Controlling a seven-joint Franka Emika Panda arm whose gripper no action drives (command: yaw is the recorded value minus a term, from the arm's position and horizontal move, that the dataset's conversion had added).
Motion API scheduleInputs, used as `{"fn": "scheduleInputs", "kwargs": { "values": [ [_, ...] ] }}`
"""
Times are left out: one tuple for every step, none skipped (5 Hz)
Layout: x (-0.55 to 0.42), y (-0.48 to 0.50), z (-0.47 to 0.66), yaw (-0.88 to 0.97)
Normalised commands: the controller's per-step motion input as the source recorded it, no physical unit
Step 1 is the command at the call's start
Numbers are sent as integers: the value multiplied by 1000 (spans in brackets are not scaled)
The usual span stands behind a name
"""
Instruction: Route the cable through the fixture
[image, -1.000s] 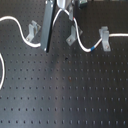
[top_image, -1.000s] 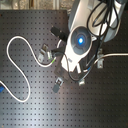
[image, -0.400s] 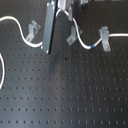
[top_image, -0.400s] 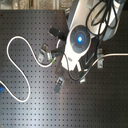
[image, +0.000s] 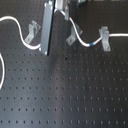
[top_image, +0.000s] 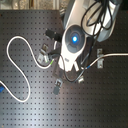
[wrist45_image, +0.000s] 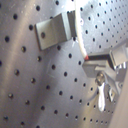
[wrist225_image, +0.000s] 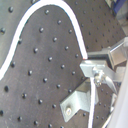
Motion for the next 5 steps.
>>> {"fn": "scheduleInputs", "kwargs": {
  "values": [
    [-14,-35,20,-742],
    [69,-19,35,-851],
    [93,-17,16,-811],
    [119,9,-2,-717],
    [88,153,-3,-548]
  ]
}}
